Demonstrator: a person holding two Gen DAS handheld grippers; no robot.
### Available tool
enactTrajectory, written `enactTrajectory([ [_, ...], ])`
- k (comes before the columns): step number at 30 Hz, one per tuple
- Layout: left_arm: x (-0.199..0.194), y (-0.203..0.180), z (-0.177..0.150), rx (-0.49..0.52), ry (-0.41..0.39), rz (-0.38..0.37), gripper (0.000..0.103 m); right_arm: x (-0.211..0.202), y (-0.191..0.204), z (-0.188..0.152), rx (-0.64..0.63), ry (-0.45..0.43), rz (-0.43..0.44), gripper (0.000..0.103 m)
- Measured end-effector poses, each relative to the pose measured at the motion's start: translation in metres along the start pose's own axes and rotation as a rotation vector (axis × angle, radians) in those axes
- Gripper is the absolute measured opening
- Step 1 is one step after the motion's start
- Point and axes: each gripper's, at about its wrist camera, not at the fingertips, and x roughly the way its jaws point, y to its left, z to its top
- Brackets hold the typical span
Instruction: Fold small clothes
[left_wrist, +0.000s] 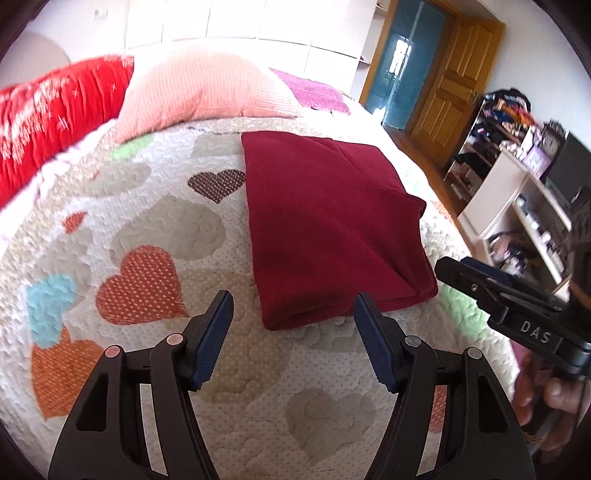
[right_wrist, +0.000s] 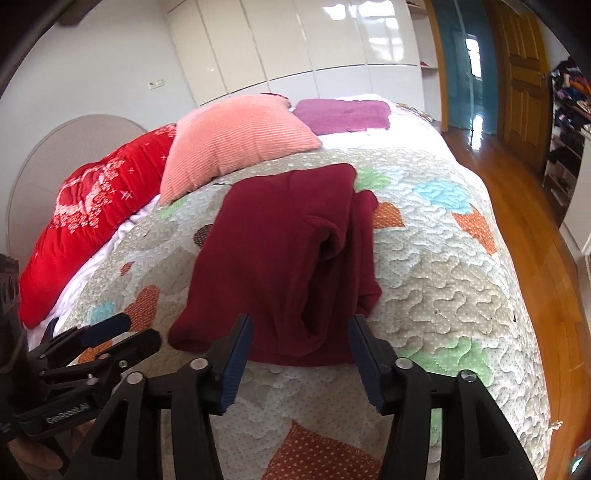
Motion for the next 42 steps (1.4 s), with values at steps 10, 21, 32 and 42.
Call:
enactTrajectory([
  [10,0.047,0.014,0.028,-0.065,0.077,-0.111,0.068,0.036,-0.023,0.028,0.061,-0.007,-0.027,0.071],
  [21,0.098,0.03,0.061,-0.144,0.109,-0.227,0.084,0.09,-0.058,0.056,0.145,0.009,0.05,0.086],
  [32,0.098,0.029,0.062,-0.149,0.11,-0.277,0.054,0.098,-0.052,0.056,0.157,0.003,0.239,0.042],
  [42,-0.038,0.045,-0.025,-0.122,0.119,-0.262,0.052,0.002,0.006,-0.014,0.095,0.035,0.357,0.041],
])
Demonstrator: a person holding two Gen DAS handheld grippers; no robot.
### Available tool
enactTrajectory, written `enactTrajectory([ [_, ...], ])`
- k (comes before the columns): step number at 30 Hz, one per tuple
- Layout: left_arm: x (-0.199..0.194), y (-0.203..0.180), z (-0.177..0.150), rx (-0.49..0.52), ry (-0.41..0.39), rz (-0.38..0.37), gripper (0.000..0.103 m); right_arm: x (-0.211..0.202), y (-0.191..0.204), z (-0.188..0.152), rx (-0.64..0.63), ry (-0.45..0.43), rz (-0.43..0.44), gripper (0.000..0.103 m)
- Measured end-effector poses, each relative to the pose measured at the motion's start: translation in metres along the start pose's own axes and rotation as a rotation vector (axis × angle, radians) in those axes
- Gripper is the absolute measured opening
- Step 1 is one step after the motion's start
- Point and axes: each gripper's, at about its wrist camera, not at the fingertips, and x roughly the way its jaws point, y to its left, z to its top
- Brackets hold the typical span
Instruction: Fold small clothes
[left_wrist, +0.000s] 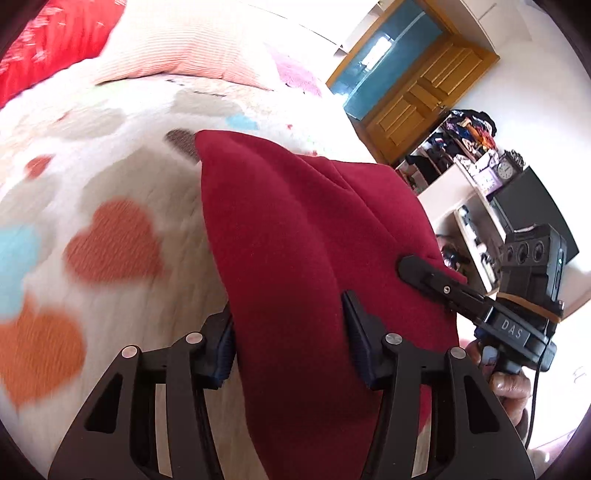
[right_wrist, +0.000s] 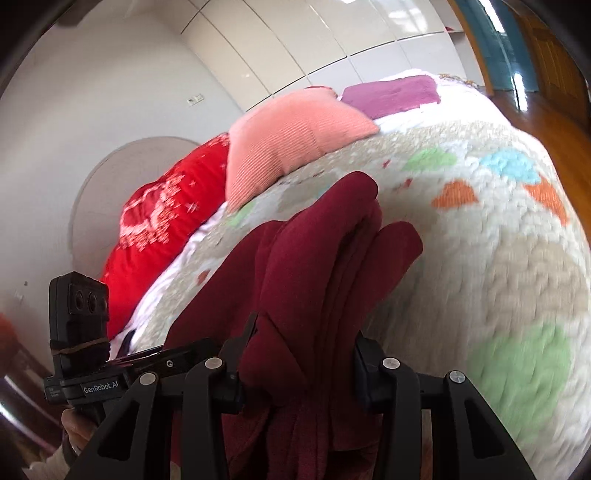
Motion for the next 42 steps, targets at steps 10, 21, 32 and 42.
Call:
enactTrajectory([
  [10,-0.029,-0.01,-0.06,0.074,-0.057,0.219,0.055,-0.049,0.034,-0.06,-0.082,-0.053,-0.185,0.056],
  [21,-0.006,-0.02,-0.062,0.136,-0.084,0.355,0.058,0.022,0.05,-0.05,-0.266,0.063,-0.298,0.034],
  [32,-0.008,-0.031,-0.069,0.127,-0.135,0.401,0.061,-0.021,0.056,-0.072,-0.238,0.022,-0.235,0.034],
  [42,-0.032,-0.048,-0.083,0.19,-0.227,0.478,0.061,-0.026,0.072,-0.11,-0.292,0.055,-0.303,0.034],
])
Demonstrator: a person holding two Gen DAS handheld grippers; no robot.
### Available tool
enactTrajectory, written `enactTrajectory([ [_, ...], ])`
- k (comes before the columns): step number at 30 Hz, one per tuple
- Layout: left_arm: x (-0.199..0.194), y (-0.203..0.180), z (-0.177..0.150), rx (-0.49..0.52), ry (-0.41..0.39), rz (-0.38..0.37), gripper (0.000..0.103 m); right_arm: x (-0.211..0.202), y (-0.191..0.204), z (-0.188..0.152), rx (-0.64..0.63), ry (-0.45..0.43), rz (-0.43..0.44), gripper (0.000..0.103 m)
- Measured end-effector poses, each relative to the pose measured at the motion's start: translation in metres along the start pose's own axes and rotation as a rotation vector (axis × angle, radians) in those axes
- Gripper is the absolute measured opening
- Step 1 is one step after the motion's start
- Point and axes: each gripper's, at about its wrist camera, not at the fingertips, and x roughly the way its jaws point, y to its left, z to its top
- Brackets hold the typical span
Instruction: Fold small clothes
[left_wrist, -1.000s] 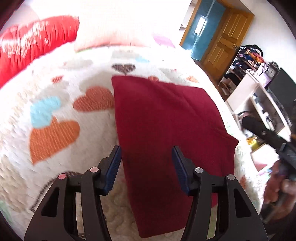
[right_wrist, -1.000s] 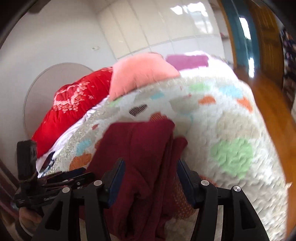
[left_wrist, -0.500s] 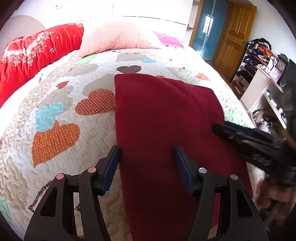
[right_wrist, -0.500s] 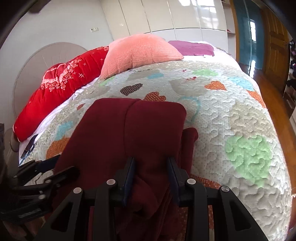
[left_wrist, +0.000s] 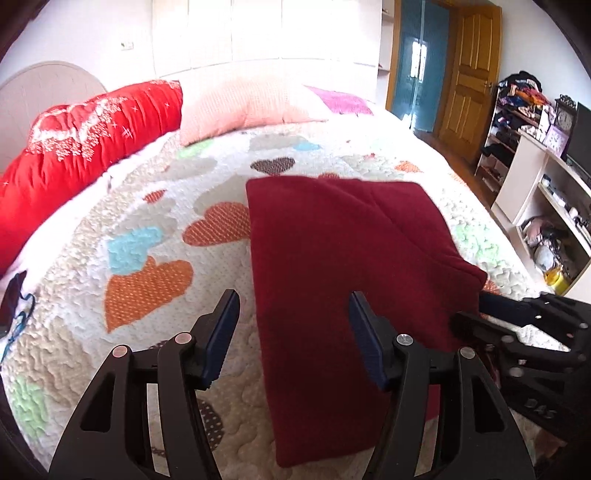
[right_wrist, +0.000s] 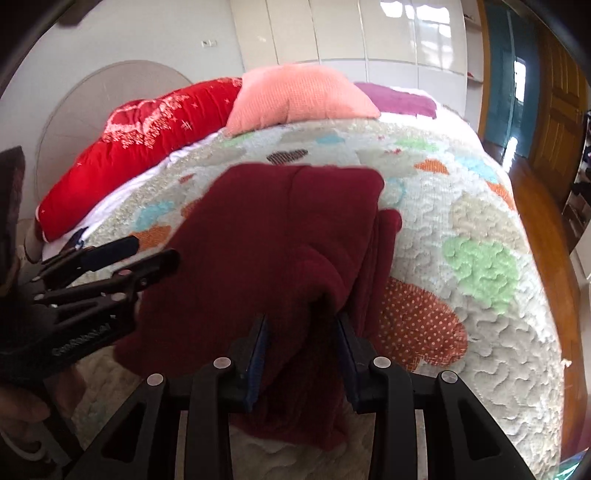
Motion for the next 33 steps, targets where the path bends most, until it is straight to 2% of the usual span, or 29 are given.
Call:
enactTrajectory([
  [4,-0.011,0.002,0.0,-0.017,-0.024,0.001,0.061,-0.032,0.006,0.001,-0.006,-0.084,-0.001,0.051],
  [10,-0.03,-0.002,-0.003,-0.005,-0.077,0.015,0.061,-0.054,0.011,0.0,0.018,-0.151,-0.003,0.051],
  [17,-0.035,-0.002,-0.004,-0.005,-0.094,0.035,0.061,-0.052,0.01,-0.003,0.039,-0.137,-0.003,0.051],
  [33,-0.024,-0.002,-0.01,-0.007,-0.063,0.053,0.061,-0.034,0.01,-0.007,0.065,-0.097,0.01,0.051],
])
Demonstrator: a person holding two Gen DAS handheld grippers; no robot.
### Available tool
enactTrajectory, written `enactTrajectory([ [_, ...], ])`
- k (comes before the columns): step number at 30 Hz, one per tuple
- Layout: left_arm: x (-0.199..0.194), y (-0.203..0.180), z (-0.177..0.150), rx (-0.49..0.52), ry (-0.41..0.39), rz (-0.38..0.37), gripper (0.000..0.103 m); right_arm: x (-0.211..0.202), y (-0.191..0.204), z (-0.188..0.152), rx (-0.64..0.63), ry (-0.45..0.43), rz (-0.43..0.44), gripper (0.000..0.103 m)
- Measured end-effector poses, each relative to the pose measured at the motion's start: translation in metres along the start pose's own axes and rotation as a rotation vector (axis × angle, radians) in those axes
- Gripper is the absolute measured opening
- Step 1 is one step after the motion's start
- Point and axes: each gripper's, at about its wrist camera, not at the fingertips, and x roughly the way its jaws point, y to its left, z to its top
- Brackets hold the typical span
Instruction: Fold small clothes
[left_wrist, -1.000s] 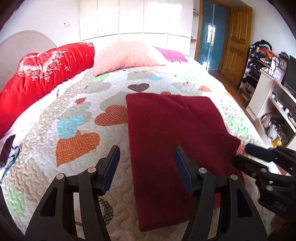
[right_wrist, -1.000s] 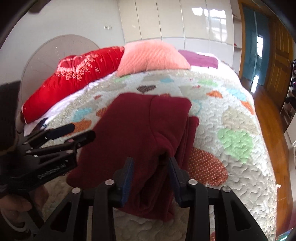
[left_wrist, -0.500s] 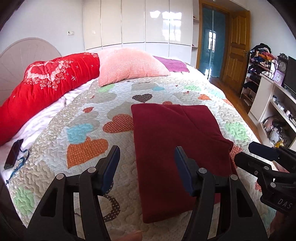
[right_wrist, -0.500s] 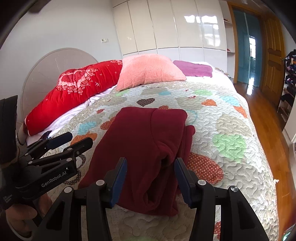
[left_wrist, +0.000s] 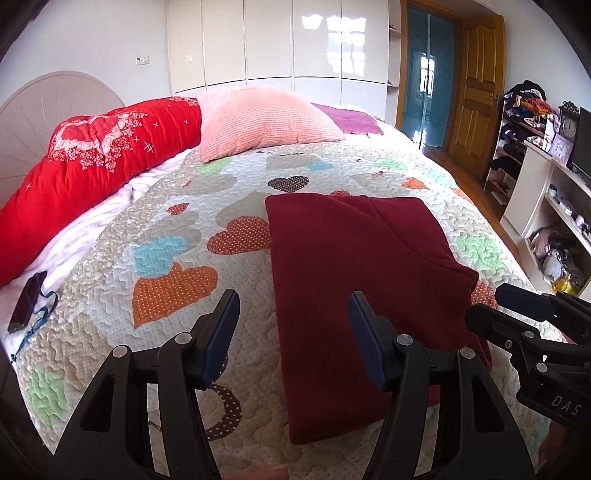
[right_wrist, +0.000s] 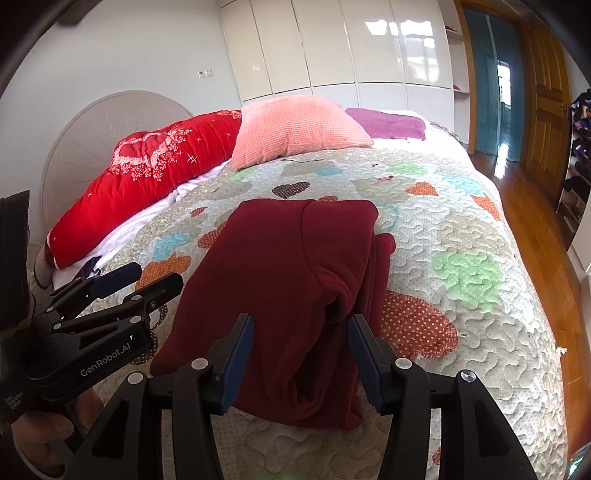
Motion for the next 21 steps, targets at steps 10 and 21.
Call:
enactTrajectory([
  [10,0.007,-0.002,-0.003,0.005,0.023,-0.003,0.061,0.008,0.001,-0.001,0.001,0.017,0.005,0.051],
  [21,0.009,0.0,-0.001,0.001,0.031,-0.002,0.061,0.015,0.0,0.004,-0.006,0.033,-0.013,0.051],
])
